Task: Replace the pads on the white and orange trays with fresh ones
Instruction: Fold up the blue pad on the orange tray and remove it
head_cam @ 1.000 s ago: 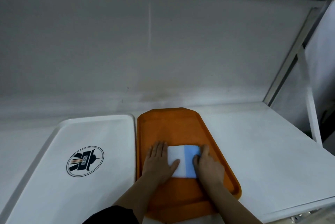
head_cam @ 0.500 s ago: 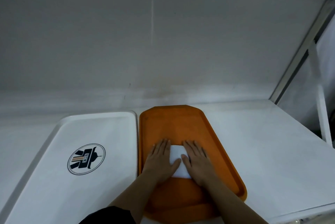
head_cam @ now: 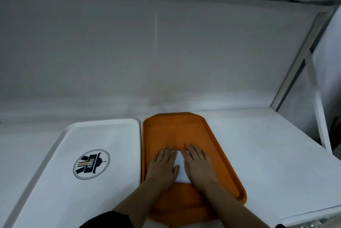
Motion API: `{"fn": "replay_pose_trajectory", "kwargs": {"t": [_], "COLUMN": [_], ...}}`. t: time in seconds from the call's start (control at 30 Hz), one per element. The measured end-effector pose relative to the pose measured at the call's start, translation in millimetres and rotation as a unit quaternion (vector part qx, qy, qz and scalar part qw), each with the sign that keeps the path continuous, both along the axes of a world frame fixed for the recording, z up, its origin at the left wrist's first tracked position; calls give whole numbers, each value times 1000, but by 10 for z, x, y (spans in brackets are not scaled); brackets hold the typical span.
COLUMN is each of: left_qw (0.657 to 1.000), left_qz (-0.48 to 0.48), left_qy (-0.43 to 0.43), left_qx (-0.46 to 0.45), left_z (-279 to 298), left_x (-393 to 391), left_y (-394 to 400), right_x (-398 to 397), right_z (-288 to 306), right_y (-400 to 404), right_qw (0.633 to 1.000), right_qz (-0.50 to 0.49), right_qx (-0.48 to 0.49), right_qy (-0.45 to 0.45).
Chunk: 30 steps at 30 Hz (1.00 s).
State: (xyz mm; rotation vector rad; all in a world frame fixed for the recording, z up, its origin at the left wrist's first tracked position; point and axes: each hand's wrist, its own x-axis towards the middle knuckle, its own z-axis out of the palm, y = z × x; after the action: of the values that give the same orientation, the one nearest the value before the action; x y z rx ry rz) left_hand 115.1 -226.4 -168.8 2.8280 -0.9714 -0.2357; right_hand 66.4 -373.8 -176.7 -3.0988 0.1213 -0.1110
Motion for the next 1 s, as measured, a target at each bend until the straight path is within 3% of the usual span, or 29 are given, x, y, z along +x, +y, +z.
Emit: {"fn": "replay_pose_trajectory", "kwargs": {"t": [0.13, 0.23, 0.53, 0.63, 0.73, 0.8, 1.0], "left_qw": [999, 997, 993, 993, 995, 997, 997], "left_qz": [-35, -54, -82, -82, -66, -51, -35], "left_qy": [2, 19, 26, 22, 23, 15, -71], "left_qx": [31, 56, 77, 80, 73, 53, 17], "left_z": [107, 180, 338, 335, 360, 403, 651], "left_x": [-93, -115, -166, -134, -142, -154, -268], "left_y": [135, 246, 345, 331, 301, 290, 295], "right_x": [-141, -216, -175, -157, -169, -177, -250], "right_z": [197, 274, 276, 248, 295, 379, 546], "right_y": [128, 168, 272, 277, 269, 284, 257], "right_qw": [997, 991, 978, 983, 989, 991, 990], "right_qz": [70, 69, 85, 74, 58, 72, 85], "right_qx": [24, 28, -104, -138, -104, -106, -109], "right_qy": [23, 111, 158, 93, 84, 26, -39]}}
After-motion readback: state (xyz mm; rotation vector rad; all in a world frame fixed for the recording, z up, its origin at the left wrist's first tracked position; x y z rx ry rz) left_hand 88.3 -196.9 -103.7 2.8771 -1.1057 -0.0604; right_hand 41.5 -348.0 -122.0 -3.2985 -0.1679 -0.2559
